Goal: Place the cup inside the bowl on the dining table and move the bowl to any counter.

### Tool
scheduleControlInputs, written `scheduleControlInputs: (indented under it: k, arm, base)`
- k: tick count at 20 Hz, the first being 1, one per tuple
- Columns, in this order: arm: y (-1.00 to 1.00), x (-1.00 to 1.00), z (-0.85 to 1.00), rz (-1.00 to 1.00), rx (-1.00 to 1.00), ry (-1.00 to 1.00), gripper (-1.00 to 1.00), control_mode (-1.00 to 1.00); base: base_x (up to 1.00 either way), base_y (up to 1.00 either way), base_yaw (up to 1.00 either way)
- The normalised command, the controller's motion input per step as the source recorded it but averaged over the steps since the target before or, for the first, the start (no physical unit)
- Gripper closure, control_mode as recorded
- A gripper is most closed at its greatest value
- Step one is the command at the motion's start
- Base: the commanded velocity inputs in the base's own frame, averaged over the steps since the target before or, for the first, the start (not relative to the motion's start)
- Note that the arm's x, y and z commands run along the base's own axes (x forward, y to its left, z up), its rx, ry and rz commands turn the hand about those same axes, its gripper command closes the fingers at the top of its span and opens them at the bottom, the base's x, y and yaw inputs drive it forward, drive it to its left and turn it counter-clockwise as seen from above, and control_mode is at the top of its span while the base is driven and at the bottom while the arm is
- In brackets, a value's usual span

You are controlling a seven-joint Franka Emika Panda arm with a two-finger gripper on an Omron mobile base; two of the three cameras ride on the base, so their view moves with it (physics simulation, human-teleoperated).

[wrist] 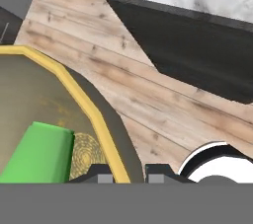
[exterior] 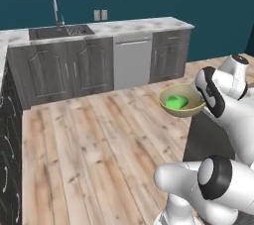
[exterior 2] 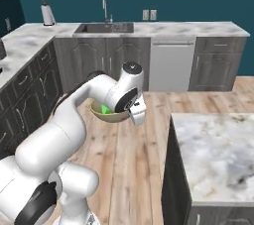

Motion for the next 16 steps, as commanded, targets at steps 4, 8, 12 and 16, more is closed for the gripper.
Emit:
scheduleControlInputs:
  k: [4, 8, 12, 16]
  arm:
    - [0.0, 0.0, 0.0, 0.0, 0.0, 0.0, 1.0, 1.0]
    - [0.0, 0.0, 0.0, 0.0, 0.0, 0.0, 1.0, 1.0]
    - [0.0, 0.0, 0.0, 0.0, 0.0, 0.0, 1.0, 1.0]
    - [0.0, 0.0, 0.0, 0.0, 0.0, 0.0, 1.0, 1.0]
  base:
    - [0.6, 0.62, -0.11]
    - [-0.04, 0.16, 0.07]
    - [0.07, 0.35, 0.28]
    - [0.11, 0.48, 0.16]
